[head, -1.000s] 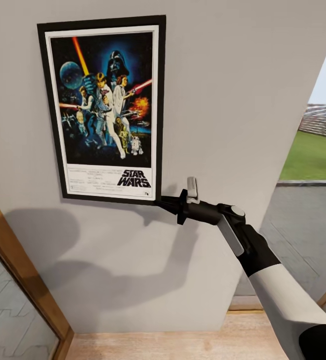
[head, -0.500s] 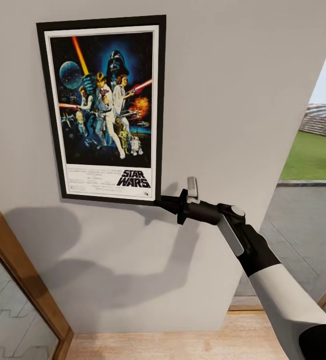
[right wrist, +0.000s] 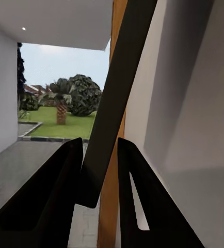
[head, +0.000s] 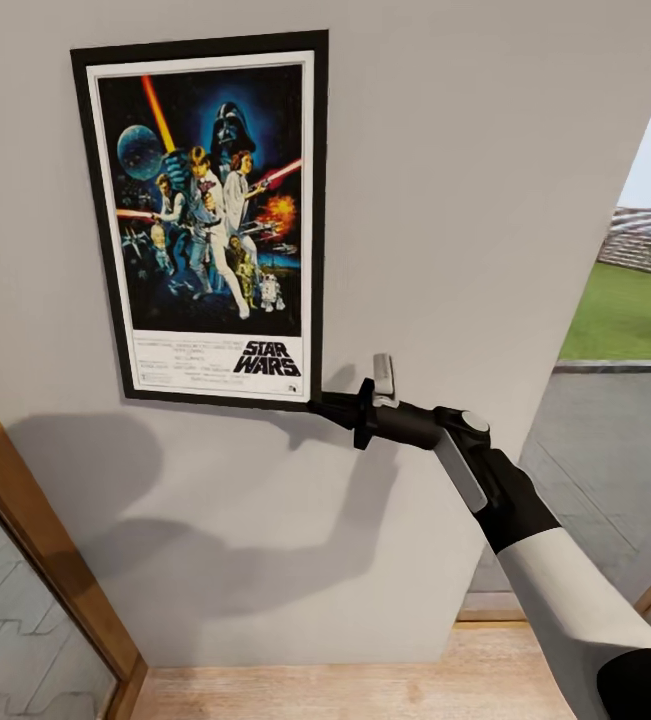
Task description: Pick up the poster from the kitchen countertop and hang it on one of the wall nails in the kitchen.
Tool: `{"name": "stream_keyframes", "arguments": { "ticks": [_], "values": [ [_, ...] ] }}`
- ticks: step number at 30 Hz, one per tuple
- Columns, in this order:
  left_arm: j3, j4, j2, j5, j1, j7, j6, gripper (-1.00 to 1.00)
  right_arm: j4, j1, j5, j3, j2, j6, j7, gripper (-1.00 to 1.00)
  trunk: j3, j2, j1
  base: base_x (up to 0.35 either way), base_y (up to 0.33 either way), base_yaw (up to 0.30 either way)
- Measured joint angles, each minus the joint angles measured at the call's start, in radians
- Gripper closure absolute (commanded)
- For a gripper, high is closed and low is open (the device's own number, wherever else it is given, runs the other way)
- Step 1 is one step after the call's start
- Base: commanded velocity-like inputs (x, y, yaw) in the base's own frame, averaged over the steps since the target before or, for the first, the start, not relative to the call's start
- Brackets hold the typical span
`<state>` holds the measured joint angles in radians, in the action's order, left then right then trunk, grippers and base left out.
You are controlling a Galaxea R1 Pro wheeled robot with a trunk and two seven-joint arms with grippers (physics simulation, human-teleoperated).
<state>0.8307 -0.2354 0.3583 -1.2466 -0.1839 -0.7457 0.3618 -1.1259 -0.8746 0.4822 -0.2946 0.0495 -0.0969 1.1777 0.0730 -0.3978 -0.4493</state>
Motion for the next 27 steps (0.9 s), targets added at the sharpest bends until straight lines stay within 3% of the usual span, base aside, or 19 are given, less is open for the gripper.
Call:
{"name": "stream_keyframes", "arguments": {
  "ticks": [27],
  "values": [
    [0.000,0.000,0.000,0.000,0.000,-0.001,0.000,-1.00,0.005,0.000,-0.006,0.000,0.000,0.000,0.028,1.00,0.000,0.000,0.000,0.000,0.000,0.000]
  ]
}}
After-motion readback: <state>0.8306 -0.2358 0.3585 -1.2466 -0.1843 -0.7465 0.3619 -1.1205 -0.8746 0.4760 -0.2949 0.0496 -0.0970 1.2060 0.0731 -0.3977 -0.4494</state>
